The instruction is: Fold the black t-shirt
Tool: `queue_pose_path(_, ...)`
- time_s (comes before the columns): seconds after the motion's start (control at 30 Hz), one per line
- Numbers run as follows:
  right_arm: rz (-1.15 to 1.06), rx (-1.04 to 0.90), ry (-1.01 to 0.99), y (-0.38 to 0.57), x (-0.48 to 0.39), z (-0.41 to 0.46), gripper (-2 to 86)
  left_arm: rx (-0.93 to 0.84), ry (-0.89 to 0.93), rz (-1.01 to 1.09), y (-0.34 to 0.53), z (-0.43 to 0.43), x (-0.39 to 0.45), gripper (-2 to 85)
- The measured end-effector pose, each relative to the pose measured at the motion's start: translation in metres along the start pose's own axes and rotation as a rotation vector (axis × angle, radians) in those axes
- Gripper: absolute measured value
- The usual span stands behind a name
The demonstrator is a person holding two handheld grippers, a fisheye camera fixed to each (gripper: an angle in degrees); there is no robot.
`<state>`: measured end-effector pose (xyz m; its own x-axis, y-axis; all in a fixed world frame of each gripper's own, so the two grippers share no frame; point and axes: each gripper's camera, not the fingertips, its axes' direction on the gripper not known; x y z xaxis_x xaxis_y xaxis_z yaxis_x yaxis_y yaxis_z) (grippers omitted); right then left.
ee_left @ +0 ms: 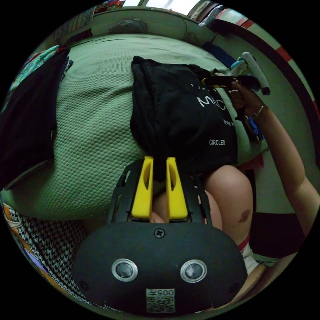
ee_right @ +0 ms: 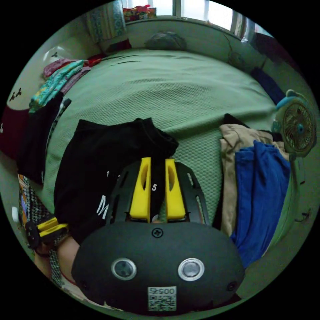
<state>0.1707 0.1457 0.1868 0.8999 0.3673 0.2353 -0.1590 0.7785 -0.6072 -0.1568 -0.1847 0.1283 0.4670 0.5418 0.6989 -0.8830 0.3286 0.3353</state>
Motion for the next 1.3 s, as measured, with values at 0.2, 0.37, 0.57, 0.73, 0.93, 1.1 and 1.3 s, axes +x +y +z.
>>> queue_pose_path(0.2, -0.042, 0.141, 0.051, -0.005, -0.045, -0.066, 0.3, 0.057, 0.110, -0.028, 0.020, -0.054, -0.034, 4.1)
queue_pose_path(0.37, -0.126, 0.229, 0.083, -0.012, -0.102, -0.137, 0.2, 0.127, 0.112, 0.010, 0.044, -0.114, -0.048, 3.9)
queue_pose_path(0.57, -0.198, 0.309, 0.124, -0.014, -0.169, -0.200, 0.2, 0.220, 0.103, 0.007, 0.088, -0.193, -0.077, 4.0)
queue_pose_path(0.73, -0.238, 0.368, 0.121, -0.018, -0.222, -0.238, 0.2, 0.291, 0.090, -0.011, 0.136, -0.267, -0.116, 4.0)
queue_pose_path(0.93, -0.295, 0.444, 0.109, -0.033, -0.293, -0.273, 0.2, 0.373, 0.047, -0.041, 0.182, -0.350, -0.167, 3.9)
queue_pose_path(1.1, -0.320, 0.487, 0.054, -0.062, -0.346, -0.291, 0.2, 0.423, -0.005, -0.071, 0.207, -0.419, -0.216, 3.8)
queue_pose_path(1.3, -0.272, 0.529, -0.072, -0.123, -0.403, -0.293, 0.2, 0.473, -0.163, -0.105, 0.219, -0.505, -0.281, 4.0)
